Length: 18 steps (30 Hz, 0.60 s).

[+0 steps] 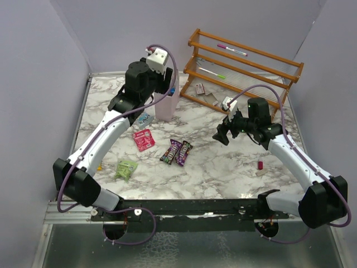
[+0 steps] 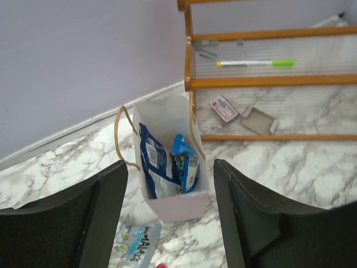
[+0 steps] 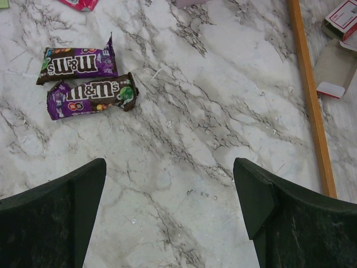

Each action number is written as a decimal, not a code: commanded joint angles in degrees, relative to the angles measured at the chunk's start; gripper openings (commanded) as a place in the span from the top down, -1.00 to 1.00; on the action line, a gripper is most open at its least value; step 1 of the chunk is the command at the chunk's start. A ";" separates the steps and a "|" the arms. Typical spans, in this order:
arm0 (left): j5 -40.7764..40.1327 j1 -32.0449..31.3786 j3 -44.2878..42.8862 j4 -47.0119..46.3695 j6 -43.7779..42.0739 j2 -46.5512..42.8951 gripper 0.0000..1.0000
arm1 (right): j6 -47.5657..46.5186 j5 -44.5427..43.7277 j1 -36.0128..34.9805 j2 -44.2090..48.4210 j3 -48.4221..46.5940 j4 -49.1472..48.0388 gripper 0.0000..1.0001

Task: Place the snacks into the paper bag
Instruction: Place the snack in the paper bag.

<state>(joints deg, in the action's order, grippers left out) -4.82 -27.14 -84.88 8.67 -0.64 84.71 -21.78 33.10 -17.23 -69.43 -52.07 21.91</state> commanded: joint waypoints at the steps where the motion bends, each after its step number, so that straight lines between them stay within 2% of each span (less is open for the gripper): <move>1: 9.58 -0.29 5.65 5.81 -10.26 -6.07 -0.32 | -0.79 0.11 0.36 1.12 0.39 -0.37 -0.94; 4: 16.84 -0.29 11.16 10.32 -16.81 -9.48 -0.32 | -0.75 0.32 0.36 0.96 0.29 -0.28 -0.94; 7: 21.99 -0.37 16.20 14.80 -19.48 -11.05 -0.36 | -0.72 0.00 0.36 0.58 0.34 -0.38 -0.94; 10: 27.14 -0.73 20.98 17.95 -20.87 -10.25 -0.64 | -0.93 -0.11 0.36 0.26 0.22 -0.22 -0.94; 11: 28.23 -0.83 22.52 18.60 -21.17 -9.51 -0.66 | -0.97 -0.41 0.36 0.28 0.27 -0.33 -0.94; 18: 27.20 -4.15 30.92 16.45 -24.81 -2.15 -0.74 | -1.07 -1.04 0.42 0.89 0.66 -0.65 -0.94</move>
<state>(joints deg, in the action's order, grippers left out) 19.99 -29.32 -56.60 25.08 -21.85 79.02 -22.00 33.06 -17.15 -69.43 -52.07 21.89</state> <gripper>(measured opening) 0.860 0.971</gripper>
